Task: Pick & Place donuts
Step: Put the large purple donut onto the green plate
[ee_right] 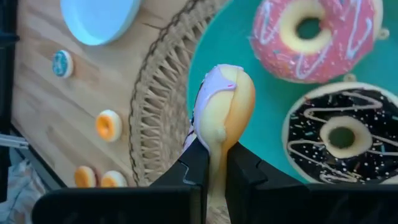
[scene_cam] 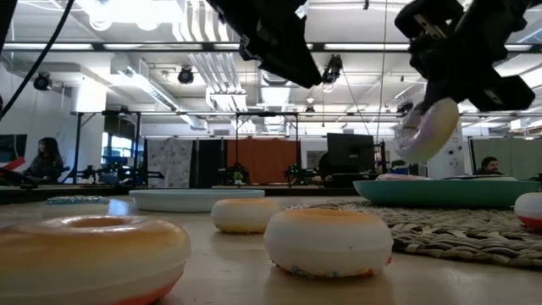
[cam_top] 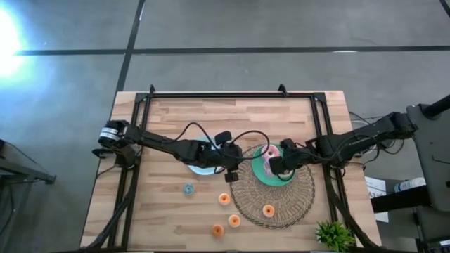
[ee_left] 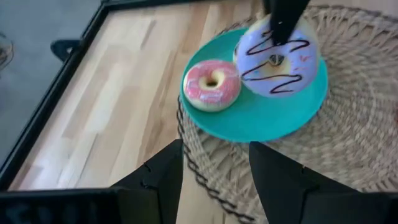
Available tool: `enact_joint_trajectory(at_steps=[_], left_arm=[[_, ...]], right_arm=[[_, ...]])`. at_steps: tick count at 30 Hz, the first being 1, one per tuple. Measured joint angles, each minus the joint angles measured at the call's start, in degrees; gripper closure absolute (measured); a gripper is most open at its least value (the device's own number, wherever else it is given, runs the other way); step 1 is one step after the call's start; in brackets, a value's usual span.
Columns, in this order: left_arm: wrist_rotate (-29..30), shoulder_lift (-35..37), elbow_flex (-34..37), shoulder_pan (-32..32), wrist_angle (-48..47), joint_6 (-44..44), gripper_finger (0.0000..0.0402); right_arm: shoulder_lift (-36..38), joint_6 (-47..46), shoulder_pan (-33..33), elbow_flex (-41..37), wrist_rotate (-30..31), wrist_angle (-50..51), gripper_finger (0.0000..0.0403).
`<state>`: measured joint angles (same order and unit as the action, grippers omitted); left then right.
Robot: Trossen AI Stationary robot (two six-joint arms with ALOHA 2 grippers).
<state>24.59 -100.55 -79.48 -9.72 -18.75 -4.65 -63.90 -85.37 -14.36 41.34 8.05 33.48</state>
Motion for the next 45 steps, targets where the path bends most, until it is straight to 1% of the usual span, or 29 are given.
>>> enact_joint_trajectory(at_steps=[3,7,10,14,18,23,30,33,35,38,42,45], left_arm=[[0.10,0.09,0.00,-0.04,-1.50,-1.31,0.0243],[0.86,0.35,0.00,-0.27,-2.56,-2.77,0.0243],[1.53,0.89,0.00,-0.67,-4.34,-4.11,0.0243],[3.81,1.72,0.02,-1.41,-6.15,-5.24,0.0243],[5.48,2.25,0.02,-1.62,-7.77,-5.86,0.0243],[6.06,2.29,0.04,-1.60,-8.55,-6.07,0.0243],[6.11,2.29,0.11,-1.60,-10.86,-7.34,0.0243],[6.11,2.29,0.13,-1.60,-12.04,-7.40,0.0243],[6.09,2.29,0.23,-1.63,-13.04,-7.73,0.0243],[6.11,2.32,1.20,-1.67,-13.40,-9.40,0.0243],[6.02,3.58,4.19,-2.19,-13.18,-12.27,0.0243],[6.05,5.38,7.09,-2.83,-12.81,-15.19,0.0243]], right_arm=[[-0.03,-0.26,-0.01,-2.94,-0.43,-5.24,0.0381],[-1.47,-2.33,-0.01,-5.87,2.23,-10.75,0.0381],[-4.56,-1.41,0.00,-6.20,2.49,-11.05,0.0381],[-8.26,0.14,0.01,-6.19,2.43,-12.94,0.0376],[-10.10,0.98,0.01,-5.60,2.43,-12.77,0.0360],[-9.97,3.85,0.01,-3.34,2.00,-8.57,0.0321],[-10.11,8.78,-0.01,2.65,2.73,6.88,0.0267],[-10.19,8.96,-0.01,2.87,2.86,9.12,0.0250],[-10.09,8.45,-0.01,2.62,2.65,6.85,0.0246],[-9.88,10.73,-0.01,2.51,2.80,1.73,0.0264],[-9.88,11.88,0.01,2.51,3.54,-3.83,0.0317],[-9.88,11.78,0.01,2.51,3.63,-3.68,0.0359]])
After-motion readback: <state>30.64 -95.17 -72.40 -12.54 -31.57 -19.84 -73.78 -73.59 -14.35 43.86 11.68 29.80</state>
